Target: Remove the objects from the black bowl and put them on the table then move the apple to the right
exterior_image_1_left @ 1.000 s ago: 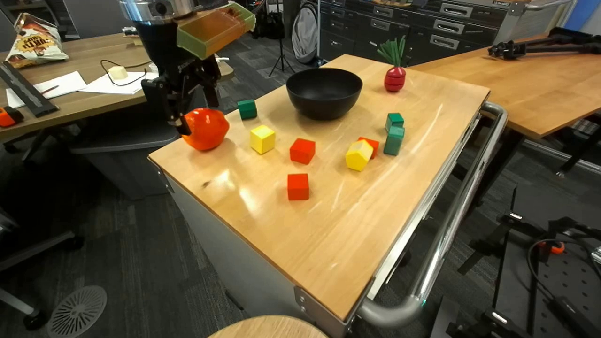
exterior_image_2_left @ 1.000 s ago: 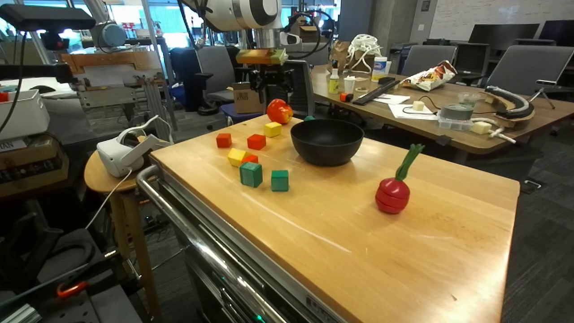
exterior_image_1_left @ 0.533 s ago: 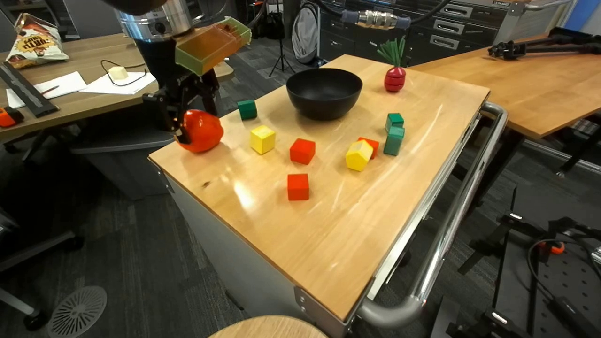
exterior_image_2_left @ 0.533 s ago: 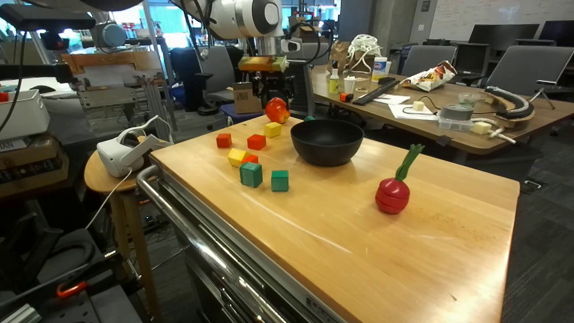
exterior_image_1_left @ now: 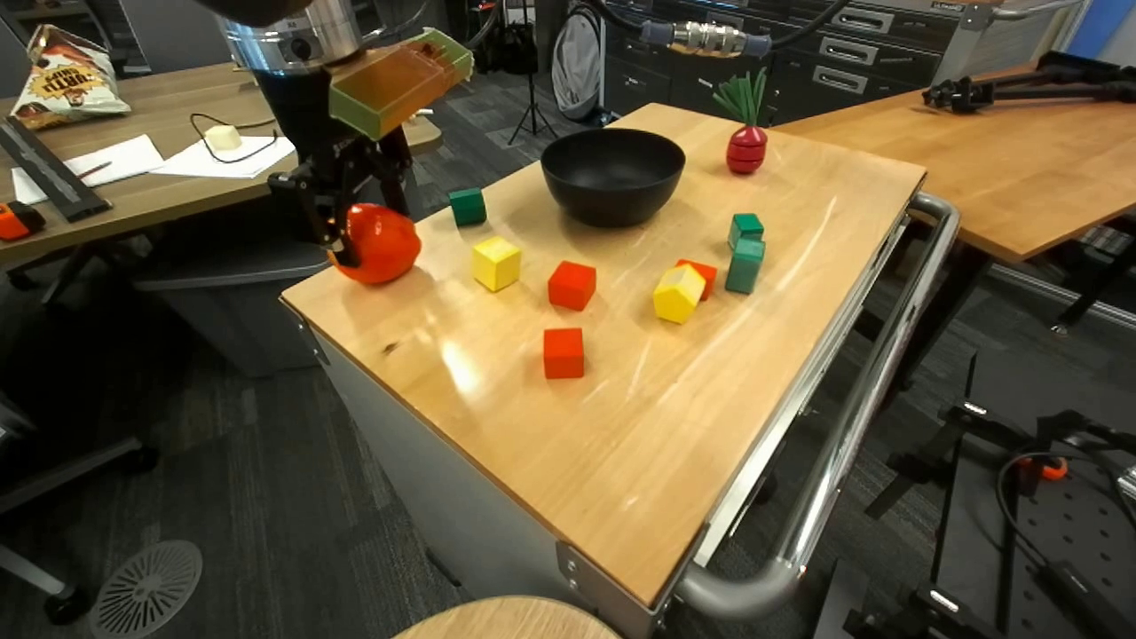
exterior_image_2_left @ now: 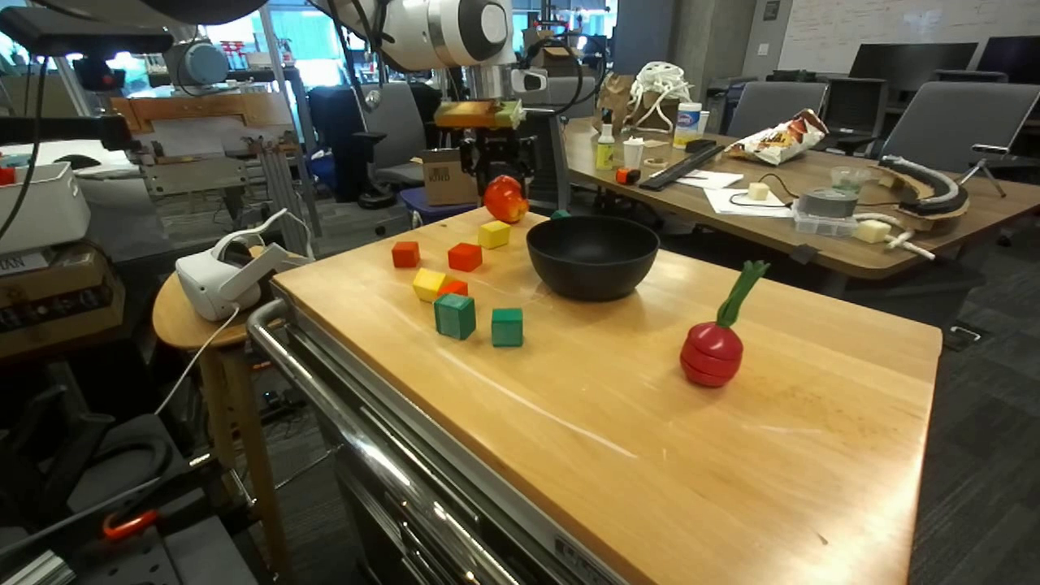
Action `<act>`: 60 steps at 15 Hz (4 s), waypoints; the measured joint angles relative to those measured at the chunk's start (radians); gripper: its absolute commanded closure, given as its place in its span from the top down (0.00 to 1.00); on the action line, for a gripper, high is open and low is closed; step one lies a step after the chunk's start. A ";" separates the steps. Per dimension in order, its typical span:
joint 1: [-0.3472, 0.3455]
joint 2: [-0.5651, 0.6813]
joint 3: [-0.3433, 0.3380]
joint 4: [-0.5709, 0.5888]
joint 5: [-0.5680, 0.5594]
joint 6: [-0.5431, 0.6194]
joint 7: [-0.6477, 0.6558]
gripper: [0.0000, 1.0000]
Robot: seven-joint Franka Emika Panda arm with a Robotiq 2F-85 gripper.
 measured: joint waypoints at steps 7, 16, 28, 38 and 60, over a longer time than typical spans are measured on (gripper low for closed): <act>-0.049 -0.133 -0.024 -0.152 -0.009 0.290 0.040 0.65; -0.055 -0.476 -0.210 -0.575 -0.166 0.277 0.318 0.65; -0.309 -0.847 -0.304 -1.227 -0.225 0.398 0.595 0.65; -0.536 -1.026 -0.359 -1.559 -0.227 0.661 0.478 0.65; -0.241 -0.983 -0.210 -1.622 0.370 0.920 0.491 0.65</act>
